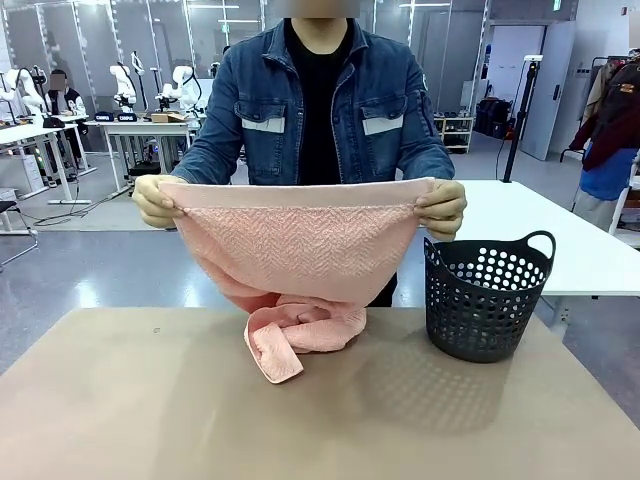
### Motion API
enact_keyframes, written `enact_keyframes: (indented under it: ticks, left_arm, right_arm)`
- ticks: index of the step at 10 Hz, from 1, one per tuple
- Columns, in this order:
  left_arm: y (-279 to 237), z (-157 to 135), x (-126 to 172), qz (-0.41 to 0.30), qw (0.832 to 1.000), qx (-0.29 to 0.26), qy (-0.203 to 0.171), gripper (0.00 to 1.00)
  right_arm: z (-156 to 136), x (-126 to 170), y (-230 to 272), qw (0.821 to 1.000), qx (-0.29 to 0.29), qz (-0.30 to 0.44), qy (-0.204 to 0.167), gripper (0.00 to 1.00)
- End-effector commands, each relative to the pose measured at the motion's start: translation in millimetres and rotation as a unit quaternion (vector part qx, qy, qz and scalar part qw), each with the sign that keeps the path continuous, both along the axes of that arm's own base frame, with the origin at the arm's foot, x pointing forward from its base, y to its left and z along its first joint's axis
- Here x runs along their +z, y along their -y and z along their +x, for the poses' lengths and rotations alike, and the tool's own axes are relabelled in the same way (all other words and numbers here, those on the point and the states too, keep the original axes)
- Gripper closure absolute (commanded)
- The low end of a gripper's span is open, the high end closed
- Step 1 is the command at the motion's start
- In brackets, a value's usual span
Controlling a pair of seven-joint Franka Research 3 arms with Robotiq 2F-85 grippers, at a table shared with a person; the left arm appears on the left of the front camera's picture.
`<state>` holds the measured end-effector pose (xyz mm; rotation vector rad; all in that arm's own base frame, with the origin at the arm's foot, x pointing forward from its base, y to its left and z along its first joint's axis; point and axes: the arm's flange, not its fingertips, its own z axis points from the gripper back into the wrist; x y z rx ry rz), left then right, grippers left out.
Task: Fold the towel.
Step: Grab the top end of the 100 cm Hotel Towel extended by the human.
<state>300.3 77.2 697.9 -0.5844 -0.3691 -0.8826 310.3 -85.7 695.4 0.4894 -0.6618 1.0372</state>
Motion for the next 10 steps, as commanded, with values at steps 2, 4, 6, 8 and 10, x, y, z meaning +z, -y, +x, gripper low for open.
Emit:
enact_keyframes:
  ticks: [2,4,6,8,10]
  left_arm:
    - [48.8,1.1,-22.8,0.046,0.998,-0.037,0.032,0.0]
    - [60.4,3.3,-19.7,0.03,0.998,-0.046,0.04,0.0]
    - [65.3,3.8,-16.4,0.031,0.997,-0.056,0.03,0.0]
    - [65.3,3.8,-16.4,0.031,0.997,-0.056,0.03,0.0]
    - [64.3,5.8,-19.3,0.022,0.997,-0.062,0.032,0.0]
  right_arm:
    - [-0.2,-19.7,-24.5,0.999,0.024,-0.022,0.039,0.0]
    - [1.0,-18.6,-32.4,0.999,0.025,-0.028,0.038,0.0]
    - [1.6,-11.8,-36.1,0.999,0.027,-0.02,0.032,0.0]
    - [1.6,-11.8,-36.1,0.999,0.027,-0.02,0.032,0.0]
    - [3.0,-13.1,-35.2,0.999,0.031,-0.019,0.033,0.0]
